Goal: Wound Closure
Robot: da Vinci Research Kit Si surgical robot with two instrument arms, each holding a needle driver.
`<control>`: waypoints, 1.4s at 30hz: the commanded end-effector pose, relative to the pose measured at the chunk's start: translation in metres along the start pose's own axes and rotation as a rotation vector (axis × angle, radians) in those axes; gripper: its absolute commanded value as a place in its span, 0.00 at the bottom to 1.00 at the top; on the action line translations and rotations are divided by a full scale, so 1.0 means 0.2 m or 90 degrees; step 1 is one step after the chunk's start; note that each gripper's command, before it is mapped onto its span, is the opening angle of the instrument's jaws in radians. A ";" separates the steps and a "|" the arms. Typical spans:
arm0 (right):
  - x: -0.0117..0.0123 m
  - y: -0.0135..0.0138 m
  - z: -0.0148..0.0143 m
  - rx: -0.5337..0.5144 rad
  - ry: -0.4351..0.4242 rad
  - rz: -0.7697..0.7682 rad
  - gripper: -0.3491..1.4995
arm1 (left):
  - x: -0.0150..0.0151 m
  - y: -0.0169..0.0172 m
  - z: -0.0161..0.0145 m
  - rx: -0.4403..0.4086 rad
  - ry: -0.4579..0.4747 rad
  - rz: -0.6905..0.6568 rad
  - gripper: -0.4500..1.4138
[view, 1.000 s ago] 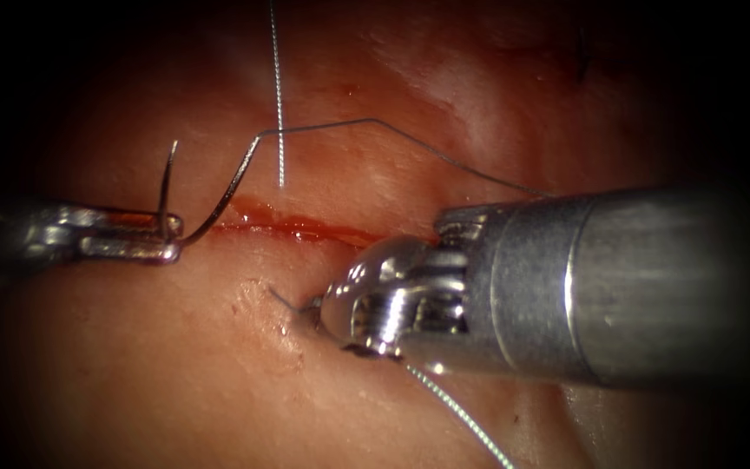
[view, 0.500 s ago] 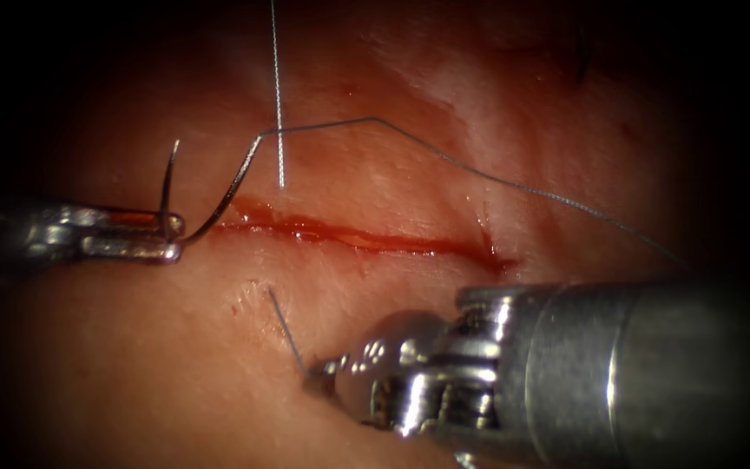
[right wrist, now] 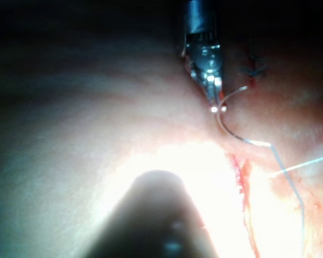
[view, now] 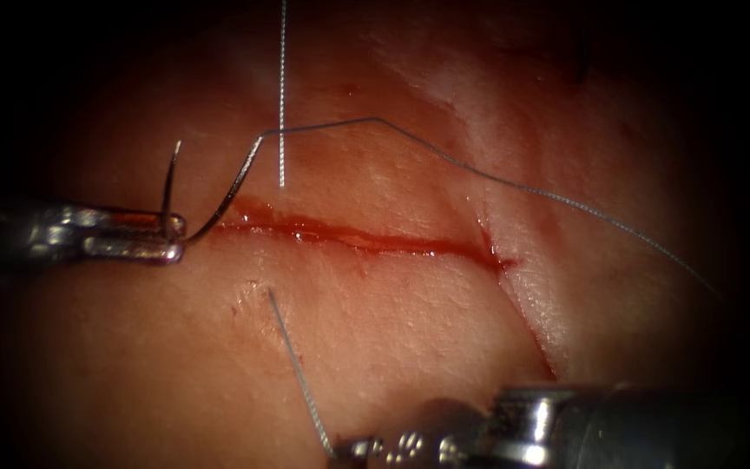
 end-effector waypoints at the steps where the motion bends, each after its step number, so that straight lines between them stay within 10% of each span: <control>1: -0.001 -0.003 0.004 0.007 -0.005 -0.003 0.00 | -0.003 0.000 0.003 -0.001 0.001 0.000 0.00; 25: -0.015 -0.017 0.003 0.046 -0.033 -0.019 0.00 | -0.003 0.000 0.002 -0.001 0.001 0.000 0.00; 26: -0.015 -0.017 0.002 0.049 -0.029 -0.019 0.15 | -0.003 0.000 0.003 -0.001 0.001 0.000 0.00; 27: -0.013 -0.015 0.000 0.027 0.004 -0.018 0.60 | -0.003 0.000 0.003 -0.001 0.001 0.000 0.00; 28: -0.012 -0.013 -0.002 0.017 0.022 -0.017 0.65 | -0.003 0.000 0.002 -0.001 0.001 0.000 0.00; 36: 0.023 0.018 -0.031 -0.084 0.138 0.065 0.89 | -0.003 0.000 0.003 -0.001 0.001 0.000 0.00; 42: 0.041 0.041 -0.017 -0.129 0.134 0.096 0.89 | -0.003 0.000 0.002 -0.002 0.001 0.000 0.00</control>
